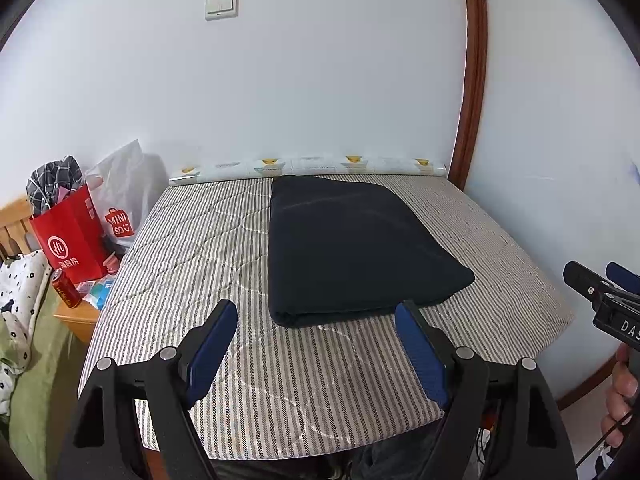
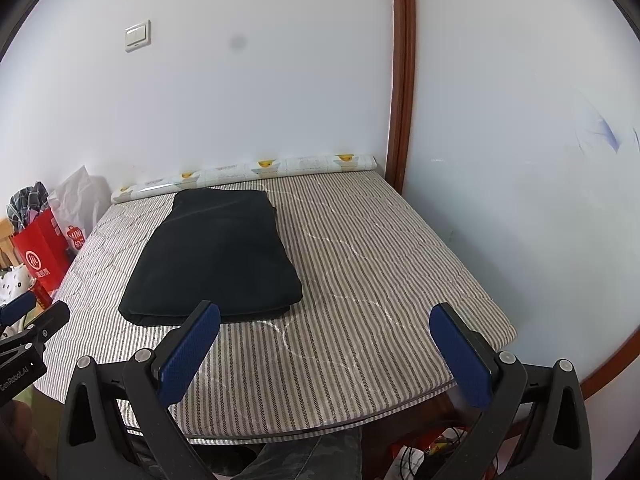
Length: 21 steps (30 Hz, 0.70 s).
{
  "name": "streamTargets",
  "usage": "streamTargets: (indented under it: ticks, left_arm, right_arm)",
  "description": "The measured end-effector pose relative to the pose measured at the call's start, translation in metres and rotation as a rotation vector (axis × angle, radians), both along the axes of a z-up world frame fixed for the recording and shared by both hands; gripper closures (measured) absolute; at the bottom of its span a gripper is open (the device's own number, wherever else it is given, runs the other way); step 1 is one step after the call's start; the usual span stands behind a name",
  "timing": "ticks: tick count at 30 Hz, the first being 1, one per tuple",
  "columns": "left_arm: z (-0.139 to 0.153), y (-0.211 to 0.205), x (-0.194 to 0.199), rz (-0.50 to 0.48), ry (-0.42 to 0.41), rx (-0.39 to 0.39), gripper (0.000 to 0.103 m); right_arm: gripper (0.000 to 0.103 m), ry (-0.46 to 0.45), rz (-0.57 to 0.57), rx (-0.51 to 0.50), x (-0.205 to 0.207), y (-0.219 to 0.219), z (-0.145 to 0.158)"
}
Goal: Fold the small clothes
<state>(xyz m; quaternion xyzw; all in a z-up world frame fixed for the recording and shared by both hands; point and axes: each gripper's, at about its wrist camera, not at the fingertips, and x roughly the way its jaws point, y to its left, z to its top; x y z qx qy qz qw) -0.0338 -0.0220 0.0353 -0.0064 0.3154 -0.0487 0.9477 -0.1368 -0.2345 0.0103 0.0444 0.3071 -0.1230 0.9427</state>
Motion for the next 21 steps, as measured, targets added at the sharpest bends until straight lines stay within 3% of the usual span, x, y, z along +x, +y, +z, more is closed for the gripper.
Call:
streamTargets:
  ticks: [21]
  left_arm:
    - [0.0011, 0.0046, 0.0004, 0.002, 0.006, -0.004, 0.023]
  right_arm:
    - [0.0, 0.001, 0.007, 0.0, 0.0009, 0.0077, 0.0009]
